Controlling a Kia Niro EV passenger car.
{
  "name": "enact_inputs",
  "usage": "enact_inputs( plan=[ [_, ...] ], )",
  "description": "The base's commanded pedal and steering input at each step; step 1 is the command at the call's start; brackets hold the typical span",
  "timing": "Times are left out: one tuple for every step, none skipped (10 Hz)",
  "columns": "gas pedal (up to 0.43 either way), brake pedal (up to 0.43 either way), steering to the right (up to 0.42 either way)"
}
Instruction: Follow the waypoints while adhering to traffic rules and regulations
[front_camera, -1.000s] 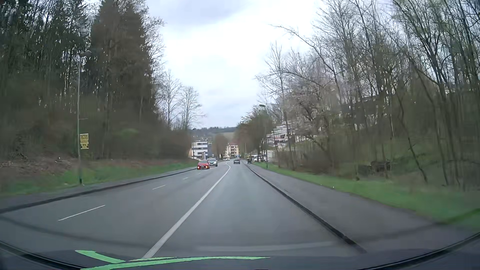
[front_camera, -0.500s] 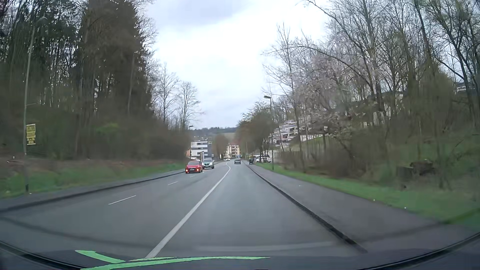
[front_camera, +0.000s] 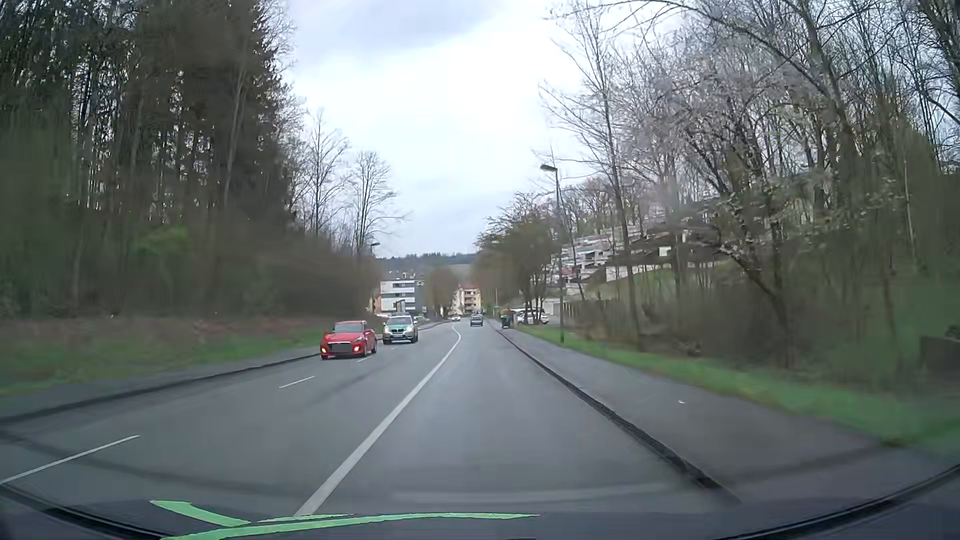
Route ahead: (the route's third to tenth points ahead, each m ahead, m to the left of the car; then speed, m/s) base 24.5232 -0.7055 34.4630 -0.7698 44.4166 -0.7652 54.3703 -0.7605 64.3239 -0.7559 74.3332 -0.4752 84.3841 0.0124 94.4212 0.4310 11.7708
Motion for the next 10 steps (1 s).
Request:
enact_inputs(
  plan=[
    [0.028,0.0,-0.003],
    [0.028,0.0,-0.003],
    [0.039,0.0,-0.002],
    [0.039,0.0,-0.002],
    [0.039,0.0,-0.001],
    [0.039,0.0,-0.001],
    [0.039,0.0,-0.001],
    [0.039,0.0,-0.001],
    [0.039,0.0,-0.001],
    [0.039,0.0,-0.001]
  ],
)
